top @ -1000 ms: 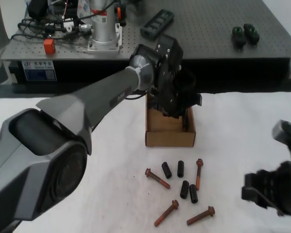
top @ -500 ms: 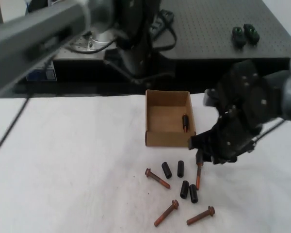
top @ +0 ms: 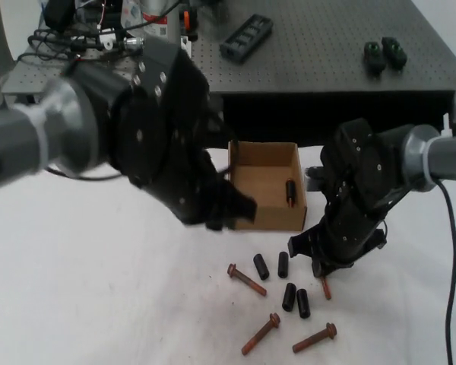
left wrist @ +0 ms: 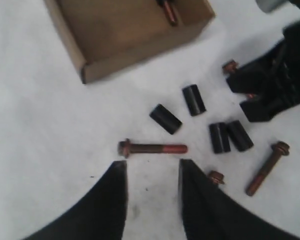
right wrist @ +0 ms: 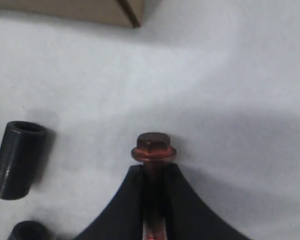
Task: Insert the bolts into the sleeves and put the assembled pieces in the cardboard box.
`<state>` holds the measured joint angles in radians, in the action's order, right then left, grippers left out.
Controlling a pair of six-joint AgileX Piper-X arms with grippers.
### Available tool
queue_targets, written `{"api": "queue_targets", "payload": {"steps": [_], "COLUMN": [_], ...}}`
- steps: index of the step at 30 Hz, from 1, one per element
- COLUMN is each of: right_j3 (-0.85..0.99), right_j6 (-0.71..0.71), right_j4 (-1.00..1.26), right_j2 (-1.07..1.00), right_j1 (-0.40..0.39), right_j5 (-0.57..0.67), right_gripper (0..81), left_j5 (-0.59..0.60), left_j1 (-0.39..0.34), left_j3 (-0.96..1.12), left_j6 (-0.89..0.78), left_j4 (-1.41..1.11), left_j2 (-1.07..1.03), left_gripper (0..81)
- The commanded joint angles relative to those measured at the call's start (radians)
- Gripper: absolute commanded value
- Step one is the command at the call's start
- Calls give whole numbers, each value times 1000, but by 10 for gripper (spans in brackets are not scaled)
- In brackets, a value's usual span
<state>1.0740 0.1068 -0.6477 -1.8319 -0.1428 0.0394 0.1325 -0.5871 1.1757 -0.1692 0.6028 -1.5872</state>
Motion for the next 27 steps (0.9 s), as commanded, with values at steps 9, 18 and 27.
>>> {"api": "queue_targets", "payload": {"steps": [9,18,27], "right_j3": [-129,-302,-309], "right_j6": [-26,-24,-24], "right_j4": [-63,-135,-177], "right_j2": [315,672,724], "right_j1": [139,259,259], "right_j5": [68,68,68], "right_gripper": [57,57,57], "left_j5": [142,37,-25], "left_j1": [-152,-237,-239], "left_j3": [187,446,491], "left_j6": [104,179,180], "left_j4": [32,224,280], "left_j2": [-284,-512,-575], "left_gripper": [356,356,312]}}
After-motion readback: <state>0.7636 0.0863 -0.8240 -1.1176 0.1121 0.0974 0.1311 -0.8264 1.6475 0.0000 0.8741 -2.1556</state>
